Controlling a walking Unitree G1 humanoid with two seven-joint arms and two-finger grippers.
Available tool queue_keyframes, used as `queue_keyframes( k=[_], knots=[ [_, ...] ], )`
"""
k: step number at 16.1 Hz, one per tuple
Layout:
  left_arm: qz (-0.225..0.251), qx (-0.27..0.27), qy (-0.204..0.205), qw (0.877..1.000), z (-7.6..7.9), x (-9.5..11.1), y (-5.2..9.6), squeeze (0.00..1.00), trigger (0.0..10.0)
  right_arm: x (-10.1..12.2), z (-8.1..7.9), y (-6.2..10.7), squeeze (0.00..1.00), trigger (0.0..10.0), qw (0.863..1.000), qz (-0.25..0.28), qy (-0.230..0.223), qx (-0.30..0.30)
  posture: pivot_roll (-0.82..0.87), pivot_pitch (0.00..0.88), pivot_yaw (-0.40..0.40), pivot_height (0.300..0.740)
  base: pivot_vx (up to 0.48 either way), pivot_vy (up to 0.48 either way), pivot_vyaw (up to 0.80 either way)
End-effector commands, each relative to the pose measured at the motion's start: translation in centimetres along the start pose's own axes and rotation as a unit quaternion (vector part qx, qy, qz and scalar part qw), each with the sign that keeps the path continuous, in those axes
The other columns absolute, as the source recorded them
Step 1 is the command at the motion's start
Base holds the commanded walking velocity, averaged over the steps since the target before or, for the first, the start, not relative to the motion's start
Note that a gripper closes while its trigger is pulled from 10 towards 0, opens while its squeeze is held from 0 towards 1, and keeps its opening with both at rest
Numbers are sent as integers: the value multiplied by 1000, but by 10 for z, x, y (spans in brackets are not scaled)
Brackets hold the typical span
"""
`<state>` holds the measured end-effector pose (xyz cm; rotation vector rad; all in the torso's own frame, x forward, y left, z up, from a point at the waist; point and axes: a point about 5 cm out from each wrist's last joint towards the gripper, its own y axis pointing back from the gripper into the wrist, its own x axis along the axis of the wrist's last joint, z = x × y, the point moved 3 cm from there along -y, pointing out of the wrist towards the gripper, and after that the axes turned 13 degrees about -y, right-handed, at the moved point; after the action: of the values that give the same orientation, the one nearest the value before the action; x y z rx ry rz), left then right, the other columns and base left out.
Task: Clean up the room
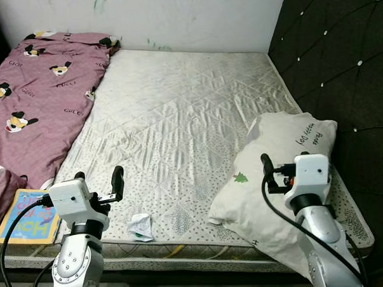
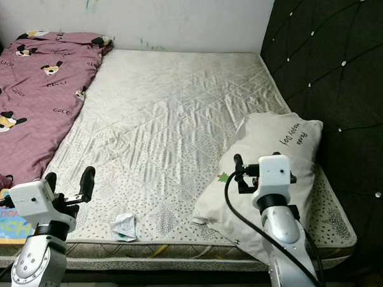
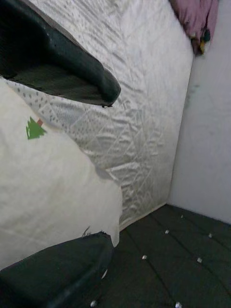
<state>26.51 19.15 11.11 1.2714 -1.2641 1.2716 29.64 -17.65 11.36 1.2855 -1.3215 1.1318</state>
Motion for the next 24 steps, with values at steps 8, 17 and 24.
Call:
queue_keyframes(
  k=[8, 17, 24],
  knots=[
    [-23, -24, 38, 999, 6, -17, -5, 0, 10000, -20, -1, 3, 0, 10000, 999, -10, -38, -20, 9, 86, -29, 740, 0, 0, 0],
    [-27, -27, 49, 998, 9, -20, -8, 0, 10000, -28, 2, 0, 0, 10000, 998, -30, -51, -13, -5, 84, -51, 740, 0, 126, -267],
    [-26, -29, 52, 998, 11, -21, -6, 0, 10000, -31, 1, -1, 0, 10000, 998, -39, -50, -3, -2, 78, -58, 740, 0, 137, 0]
  ],
)
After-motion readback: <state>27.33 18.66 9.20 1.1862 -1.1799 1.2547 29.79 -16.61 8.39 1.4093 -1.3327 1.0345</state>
